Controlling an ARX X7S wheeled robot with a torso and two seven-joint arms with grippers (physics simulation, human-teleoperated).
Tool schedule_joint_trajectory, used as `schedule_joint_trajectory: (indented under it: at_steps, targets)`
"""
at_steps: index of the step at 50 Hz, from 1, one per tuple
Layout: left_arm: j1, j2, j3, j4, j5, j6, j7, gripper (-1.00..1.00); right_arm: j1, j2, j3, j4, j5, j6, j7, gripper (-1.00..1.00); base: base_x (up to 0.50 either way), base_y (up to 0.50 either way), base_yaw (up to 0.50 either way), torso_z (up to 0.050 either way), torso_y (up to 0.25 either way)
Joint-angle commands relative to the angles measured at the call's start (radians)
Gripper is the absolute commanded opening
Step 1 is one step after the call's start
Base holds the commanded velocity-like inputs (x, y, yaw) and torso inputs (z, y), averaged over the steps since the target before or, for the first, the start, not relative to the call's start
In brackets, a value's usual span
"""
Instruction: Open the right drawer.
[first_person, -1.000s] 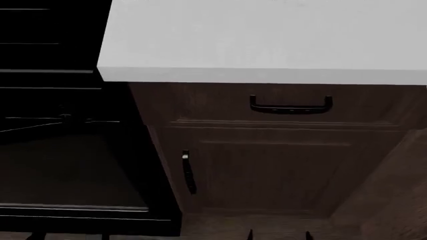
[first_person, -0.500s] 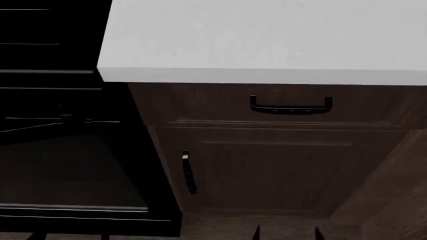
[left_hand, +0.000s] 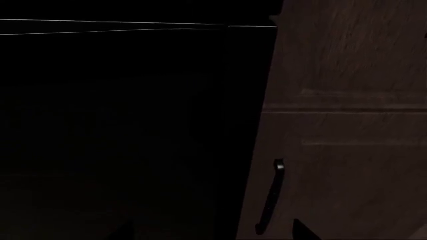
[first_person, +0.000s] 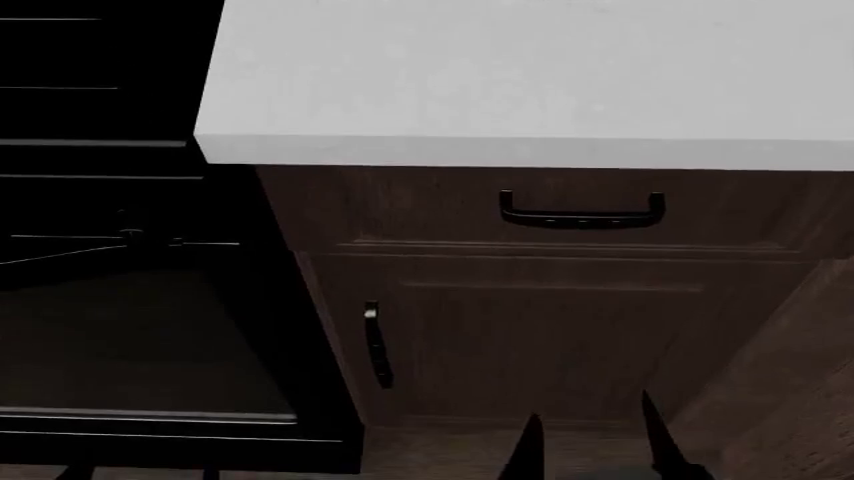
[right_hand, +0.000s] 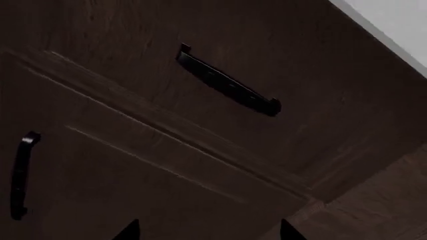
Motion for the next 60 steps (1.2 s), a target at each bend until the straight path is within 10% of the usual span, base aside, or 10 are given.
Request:
schedule_joint_trajectory:
  at_steps: [1,60]
  targets:
    - [-0.009,0.0,0.001,-0.019,-0.007,0.002,-0.003,1.0,0.063,0.061,-0.114,-0.075,-0.227,0.175,0.007,1.0,0.0,0.0,0.0,0.0,0.0]
    - [-0.019,-0.016,0.03,-0.017,-0.026,-0.017,-0.027,1.0,0.252,0.13,-0.418,0.105,-0.708,0.432,-0.139,1.0,0.0,0.0,0.0,0.0,0.0]
